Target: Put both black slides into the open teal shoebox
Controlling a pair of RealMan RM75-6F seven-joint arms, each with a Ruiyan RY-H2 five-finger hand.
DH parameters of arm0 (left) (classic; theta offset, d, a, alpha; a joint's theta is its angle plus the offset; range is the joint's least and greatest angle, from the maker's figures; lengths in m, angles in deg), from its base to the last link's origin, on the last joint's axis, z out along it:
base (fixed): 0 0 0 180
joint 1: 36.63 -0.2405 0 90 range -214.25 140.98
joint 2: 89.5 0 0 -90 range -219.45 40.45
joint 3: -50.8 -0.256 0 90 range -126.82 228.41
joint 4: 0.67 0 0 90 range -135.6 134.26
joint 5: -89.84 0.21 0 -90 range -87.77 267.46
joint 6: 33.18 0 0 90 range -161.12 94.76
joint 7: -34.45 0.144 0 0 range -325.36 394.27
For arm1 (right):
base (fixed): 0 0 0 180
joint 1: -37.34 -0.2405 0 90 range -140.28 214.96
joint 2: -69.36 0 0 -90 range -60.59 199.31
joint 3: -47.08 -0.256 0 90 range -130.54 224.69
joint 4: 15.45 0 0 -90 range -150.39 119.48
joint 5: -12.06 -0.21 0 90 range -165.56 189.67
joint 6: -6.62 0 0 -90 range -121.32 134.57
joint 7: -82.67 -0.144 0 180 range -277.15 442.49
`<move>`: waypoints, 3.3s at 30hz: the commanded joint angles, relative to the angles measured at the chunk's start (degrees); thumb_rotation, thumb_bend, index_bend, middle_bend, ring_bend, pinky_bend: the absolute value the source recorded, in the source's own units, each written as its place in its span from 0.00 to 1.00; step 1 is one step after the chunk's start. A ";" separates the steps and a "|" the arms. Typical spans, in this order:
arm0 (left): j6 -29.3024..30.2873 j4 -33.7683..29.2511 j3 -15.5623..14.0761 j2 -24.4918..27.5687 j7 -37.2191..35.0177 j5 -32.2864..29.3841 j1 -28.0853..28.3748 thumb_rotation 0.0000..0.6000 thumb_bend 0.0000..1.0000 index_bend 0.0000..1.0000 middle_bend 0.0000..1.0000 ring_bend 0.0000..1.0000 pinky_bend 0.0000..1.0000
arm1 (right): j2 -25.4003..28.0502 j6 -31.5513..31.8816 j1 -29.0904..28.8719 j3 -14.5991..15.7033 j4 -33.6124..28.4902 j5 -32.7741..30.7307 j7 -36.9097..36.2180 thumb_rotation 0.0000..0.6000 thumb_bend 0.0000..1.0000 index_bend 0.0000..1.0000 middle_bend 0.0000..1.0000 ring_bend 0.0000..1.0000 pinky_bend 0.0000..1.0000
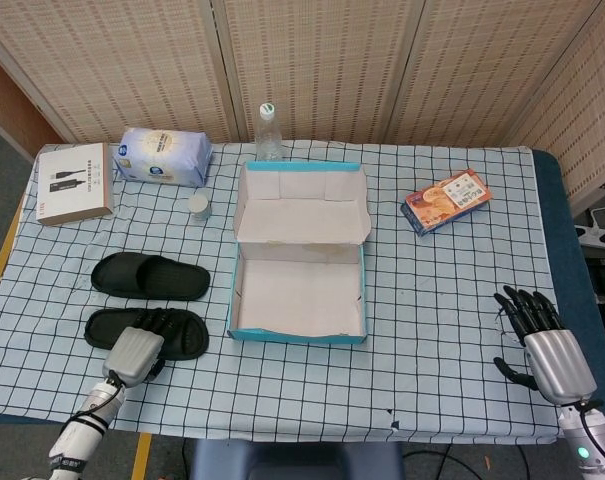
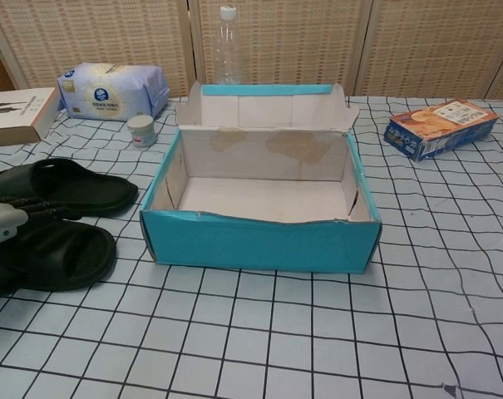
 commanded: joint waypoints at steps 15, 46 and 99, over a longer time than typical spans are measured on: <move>0.55 3.29 -1.51 -1.70 0.45 -4.62 1.50 1.00 0.39 0.17 0.26 0.22 0.32 | 0.12 0.28 0.18 0.02 -0.21 0.02 0.14 1.00 0.15 0.00 0.00 0.00 0.00; 16.61 -3.20 -1.02 7.57 -8.98 10.96 -2.29 1.00 0.50 0.58 0.75 0.62 0.54 | -0.45 -0.05 0.07 0.65 -0.62 1.16 1.71 1.00 0.15 0.00 0.00 0.00 0.00; -24.70 18.32 16.27 -10.80 -10.26 -22.19 53.58 1.00 0.51 0.59 0.76 0.63 0.55 | -1.36 -7.94 -3.19 -0.89 0.36 -6.06 2.18 1.00 0.15 0.00 0.00 0.00 0.00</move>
